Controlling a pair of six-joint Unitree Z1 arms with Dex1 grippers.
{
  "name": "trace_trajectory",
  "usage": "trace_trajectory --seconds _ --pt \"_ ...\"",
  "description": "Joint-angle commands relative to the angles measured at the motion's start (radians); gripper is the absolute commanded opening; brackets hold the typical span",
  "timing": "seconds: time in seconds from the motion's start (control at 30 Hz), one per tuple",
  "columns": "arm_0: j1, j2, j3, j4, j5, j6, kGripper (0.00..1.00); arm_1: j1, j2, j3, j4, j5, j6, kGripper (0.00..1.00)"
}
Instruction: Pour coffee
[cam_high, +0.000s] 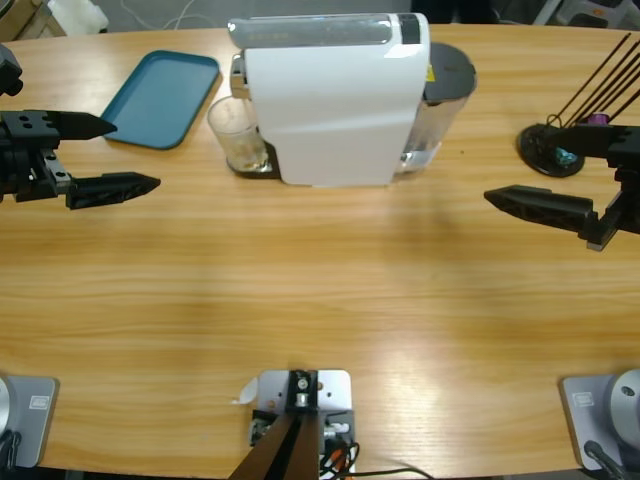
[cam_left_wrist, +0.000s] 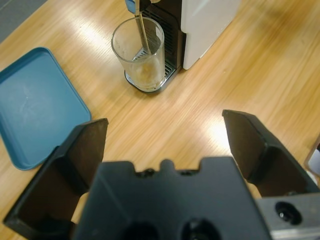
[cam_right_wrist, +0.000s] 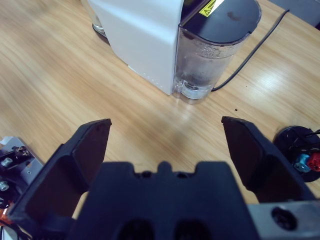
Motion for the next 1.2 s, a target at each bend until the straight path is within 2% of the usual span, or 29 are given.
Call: trace_trajectory --seconds 0.03,0.3,1.0,1.2 --pt "-0.014 -0.023 0.018 -0.012 -0.024 -0.024 1.000 0.012 -0.019 0.032 -0.009 -0.019 -0.003 1.000" --pt "-0.020 -0.050 0.028 0.001 0.041 -0.017 1.000 0.015 -0.018 0.034 -0.009 -0.024 -0.003 1.000" --pt "-0.044 -0.105 0.008 0.065 0.042 0.010 1.000 0.017 -0.011 0.035 -0.009 -0.025 -0.003 1.000" --pt "-0.044 -0.062 -0.099 0.197 0.053 -0.003 1.000 0.017 -0.011 0.035 -0.009 -0.020 -0.003 1.000"
